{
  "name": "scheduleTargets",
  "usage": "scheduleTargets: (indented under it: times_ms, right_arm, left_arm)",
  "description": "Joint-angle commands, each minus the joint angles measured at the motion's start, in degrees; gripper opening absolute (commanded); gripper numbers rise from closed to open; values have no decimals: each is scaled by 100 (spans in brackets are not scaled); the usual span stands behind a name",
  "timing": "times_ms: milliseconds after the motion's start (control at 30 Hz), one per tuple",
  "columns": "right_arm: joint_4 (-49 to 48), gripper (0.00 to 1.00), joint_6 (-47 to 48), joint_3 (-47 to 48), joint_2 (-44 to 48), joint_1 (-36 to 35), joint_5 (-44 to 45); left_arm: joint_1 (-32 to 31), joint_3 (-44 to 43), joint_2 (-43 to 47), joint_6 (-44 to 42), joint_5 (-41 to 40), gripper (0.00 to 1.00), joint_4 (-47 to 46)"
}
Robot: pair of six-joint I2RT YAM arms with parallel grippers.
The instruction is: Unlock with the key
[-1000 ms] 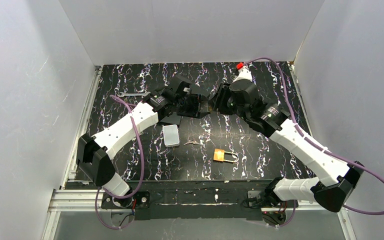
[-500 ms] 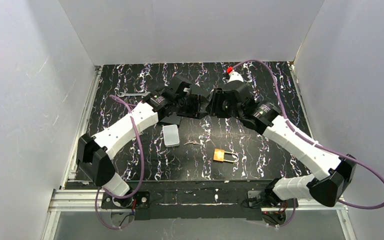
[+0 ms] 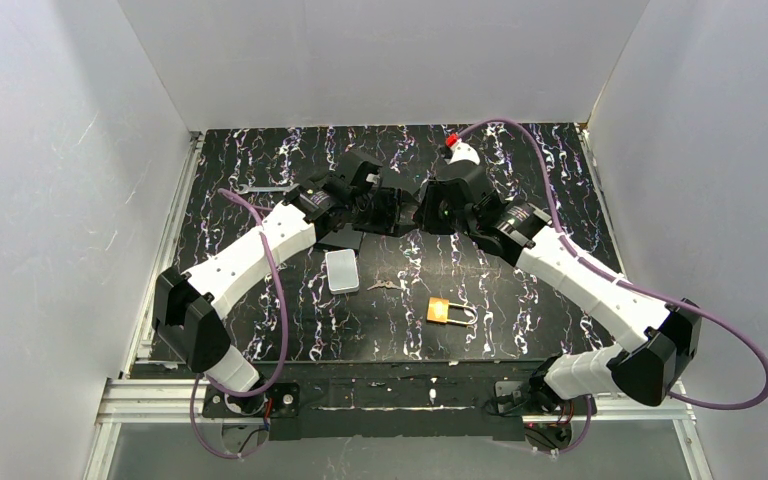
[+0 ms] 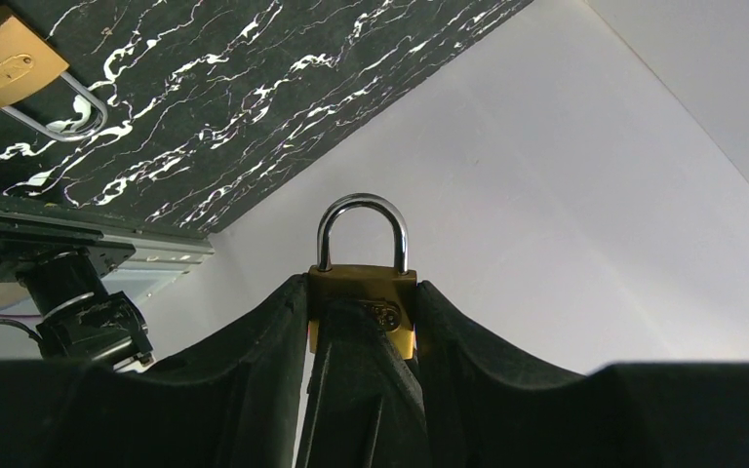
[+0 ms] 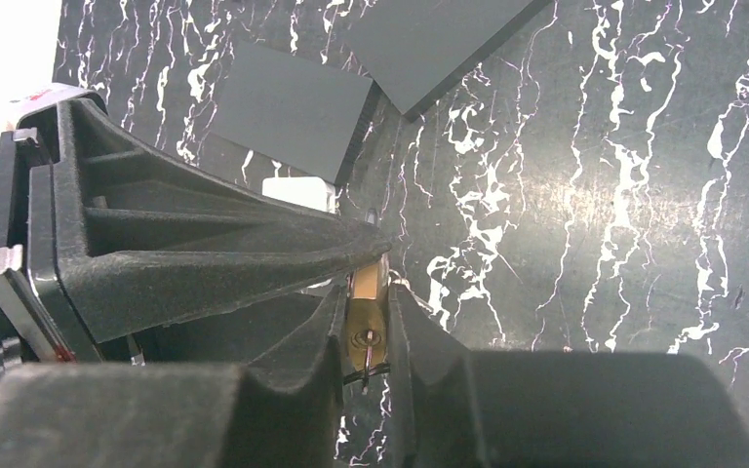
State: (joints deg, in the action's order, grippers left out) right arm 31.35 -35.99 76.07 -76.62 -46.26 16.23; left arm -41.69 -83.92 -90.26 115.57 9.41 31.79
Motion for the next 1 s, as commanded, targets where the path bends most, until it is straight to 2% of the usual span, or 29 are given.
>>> scheduleTargets:
  times_ms: [0, 167, 200, 300, 400, 433, 533, 700, 967]
  right_arm:
    - [-281, 15, 37, 85, 15, -32, 125]
    - [-421, 1, 34, -9, 96, -32, -54]
    - [-537, 1, 37, -50, 162, -32, -78]
    - [-935, 1, 26, -281, 454, -32, -81]
    - [-1339, 1, -71, -585, 789, -32, -90]
    - [-1494, 1, -126, -706, 931, -32, -112]
    - [-1851, 1, -287, -1023, 1117, -32, -189]
    - [-2416, 1, -504, -1331, 1279, -32, -388]
    - [-2835, 1, -688, -1559, 1369, -32, -396]
  left_arm:
    - [-5, -243, 142, -51, 79, 0, 90]
    - [-1, -241, 137, -78, 133, 0, 108]
    - [-1, -231, 140, -97, 139, 8, 101]
    - [2, -182, 247, -177, 42, 45, 84]
    - [0, -43, 430, -166, -98, 71, -60]
    - [-4, 37, 484, -126, -151, 74, -159]
    - [-4, 213, 581, -24, -224, 72, -465]
    - [-8, 229, 500, 106, -96, 56, -681]
    - [-33, 171, 399, 124, -45, 56, -819]
